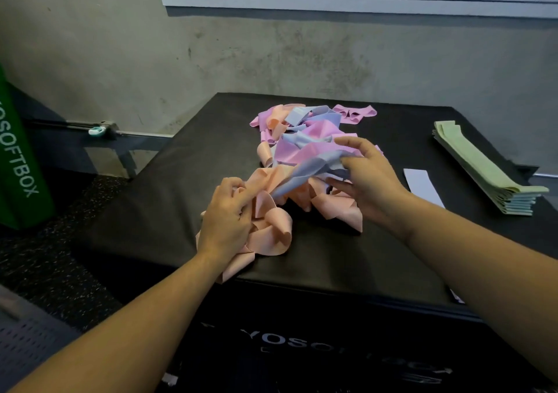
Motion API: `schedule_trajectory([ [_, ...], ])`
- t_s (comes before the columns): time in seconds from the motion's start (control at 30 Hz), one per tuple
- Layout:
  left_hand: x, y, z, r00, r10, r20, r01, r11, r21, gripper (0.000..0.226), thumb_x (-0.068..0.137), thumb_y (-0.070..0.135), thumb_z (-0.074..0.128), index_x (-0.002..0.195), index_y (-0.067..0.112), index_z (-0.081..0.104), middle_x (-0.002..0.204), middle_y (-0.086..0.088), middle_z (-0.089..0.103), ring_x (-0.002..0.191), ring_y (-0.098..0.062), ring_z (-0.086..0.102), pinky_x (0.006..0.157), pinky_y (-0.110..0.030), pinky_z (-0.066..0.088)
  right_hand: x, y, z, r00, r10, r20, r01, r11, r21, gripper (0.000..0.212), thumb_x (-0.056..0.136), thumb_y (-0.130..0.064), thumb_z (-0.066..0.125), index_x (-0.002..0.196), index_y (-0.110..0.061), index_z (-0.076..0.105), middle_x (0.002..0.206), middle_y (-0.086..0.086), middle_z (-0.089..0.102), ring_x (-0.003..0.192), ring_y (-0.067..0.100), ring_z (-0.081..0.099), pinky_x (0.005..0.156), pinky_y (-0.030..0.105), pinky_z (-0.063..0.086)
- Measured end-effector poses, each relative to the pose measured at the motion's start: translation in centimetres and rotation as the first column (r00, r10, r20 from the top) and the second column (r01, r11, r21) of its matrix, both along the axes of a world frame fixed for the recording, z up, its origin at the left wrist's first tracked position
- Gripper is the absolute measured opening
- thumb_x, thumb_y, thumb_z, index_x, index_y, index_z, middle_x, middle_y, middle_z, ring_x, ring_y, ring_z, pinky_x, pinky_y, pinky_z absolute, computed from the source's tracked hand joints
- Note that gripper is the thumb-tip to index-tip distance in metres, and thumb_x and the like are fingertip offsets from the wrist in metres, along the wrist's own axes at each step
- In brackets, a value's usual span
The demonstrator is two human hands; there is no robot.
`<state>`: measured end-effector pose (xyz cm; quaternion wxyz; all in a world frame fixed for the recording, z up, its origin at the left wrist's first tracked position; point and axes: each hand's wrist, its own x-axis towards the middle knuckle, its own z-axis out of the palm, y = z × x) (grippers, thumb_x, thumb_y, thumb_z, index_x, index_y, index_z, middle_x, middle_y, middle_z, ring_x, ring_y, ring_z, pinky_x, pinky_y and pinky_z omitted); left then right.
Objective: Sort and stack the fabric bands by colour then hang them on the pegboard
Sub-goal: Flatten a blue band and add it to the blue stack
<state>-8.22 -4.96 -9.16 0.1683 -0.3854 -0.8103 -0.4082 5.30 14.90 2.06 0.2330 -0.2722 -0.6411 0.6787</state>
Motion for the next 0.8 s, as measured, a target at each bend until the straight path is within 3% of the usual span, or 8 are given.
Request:
schedule_trajectory([
  [0.1, 0.0, 0.1, 0.1, 1.000, 0.021, -0.001, -0.021, 0.999, -0.038, 0.038, 0.098, 0.005, 0.055, 0.119, 0.030, 0.075, 0.120, -0.001, 0.052, 0.104, -0.020, 0.052, 0.078, -0.035, 0.047, -0.2, -0.4, 0.7, 0.998, -0.042, 0.042, 0.049, 0.985, -0.167, 0.042, 0.091, 0.008, 0.032, 0.097, -0.014, 0.067, 0.121, 0.015, 0.059, 0.105, 0.033, 0.067, 0.085, 0.047, 0.061],
  [0.23, 0.3, 0.1, 0.2, 0.999, 0.006, 0.047, -0.003, 0.997, -0.071, 0.036, 0.094, 0.022, 0.048, 0.111, 0.033, 0.077, 0.121, 0.005, 0.054, 0.104, -0.018, 0.052, 0.087, -0.042, 0.050, 0.1, -0.7, 0.6, 0.943, 0.040, 0.329, -0.105, 0.978, 0.181, 0.021, 0.097, -0.025, 0.046, 0.082, -0.020, 0.061, 0.101, 0.008, 0.066, 0.098, 0.025, 0.063, 0.094, 0.048, 0.055],
  [0.3, 0.6, 0.1, 0.6, 0.998, -0.008, 0.070, 0.013, 0.998, -0.069, 0.042, 0.089, 0.032, 0.042, 0.111, 0.032, 0.077, 0.121, 0.006, 0.055, 0.106, -0.018, 0.053, 0.090, -0.044, 0.050, 0.8, -0.9, 0.6, 0.883, 0.057, 0.467, -0.325, 0.790, 0.519, 0.022, 0.095, -0.048, 0.056, 0.090, -0.027, 0.057, 0.093, -0.001, 0.064, 0.083, 0.012, 0.059, 0.076, 0.035, 0.052],
  [0.37, 0.8, 0.1, 0.8, 0.998, -0.016, 0.066, 0.022, 0.995, -0.096, 0.043, 0.087, 0.042, 0.042, 0.112, 0.033, 0.076, 0.120, 0.007, 0.054, 0.106, -0.017, 0.054, 0.091, -0.044, 0.049, 1.3, -1.1, 0.3, 0.816, 0.012, 0.578, -0.511, 0.483, 0.711, 0.047, 0.080, -0.071, 0.064, 0.102, -0.031, 0.053, 0.091, -0.007, 0.063, 0.082, 0.007, 0.057, 0.072, 0.030, 0.049],
  [0.47, 0.8, 0.1, 0.9, 0.998, 0.002, 0.062, 0.008, 0.988, -0.157, 0.048, 0.084, 0.061, 0.048, 0.119, 0.038, 0.072, 0.119, 0.012, 0.049, 0.104, -0.014, 0.053, 0.092, -0.039, 0.046, 1.7, -1.0, 0.0, 0.747, -0.115, 0.655, -0.618, 0.240, 0.748, 0.062, 0.075, -0.083, 0.057, 0.109, -0.031, 0.049, 0.095, -0.007, 0.063, 0.087, 0.017, 0.061, 0.076, 0.037, 0.050],
  [0.53, 0.7, 0.2, 0.8, 0.998, 0.024, 0.052, -0.012, 0.978, -0.209, 0.053, 0.083, 0.070, 0.045, 0.115, 0.038, 0.073, 0.115, 0.012, 0.049, 0.099, -0.013, 0.052, 0.086, -0.035, 0.044, 2.1, -0.4, 0.4, 0.723, -0.207, 0.659, -0.646, 0.136, 0.751, 0.049, 0.084, -0.076, 0.053, 0.103, -0.030, 0.052, 0.089, -0.007, 0.063, 0.081, 0.017, 0.059, 0.067, 0.033, 0.045],
  [0.67, 0.5, 0.4, 0.5, 0.999, 0.017, 0.034, -0.008, 0.969, -0.248, 0.052, 0.093, 0.065, 0.037, 0.101, 0.032, 0.077, 0.098, 0.011, 0.058, 0.090, -0.016, 0.055, 0.077, -0.036, 0.043, 2.9, 1.2, 0.9, 0.666, -0.292, 0.686, -0.682, 0.134, 0.719, 0.022, 0.094, -0.050, 0.059, 0.095, -0.029, 0.066, 0.087, -0.005, 0.063, 0.078, 0.015, 0.057, 0.056, 0.026, 0.037],
  [0.8, 0.5, 0.2, 0.7, 0.988, 0.064, 0.144, -0.041, 0.986, -0.162, 0.033, 0.101, 0.049, 0.046, 0.127, 0.042, 0.064, 0.107, 0.009, 0.070, 0.103, -0.021, 0.064, 0.082, -0.038, 0.049, 4.5, 2.6, 1.3, 0.656, -0.233, 0.717, -0.695, 0.182, 0.695, 0.011, 0.093, -0.040, 0.060, 0.096, -0.051, 0.062, 0.100, -0.008, 0.059, 0.085, 0.015, 0.060, 0.069, 0.029, 0.051],
])
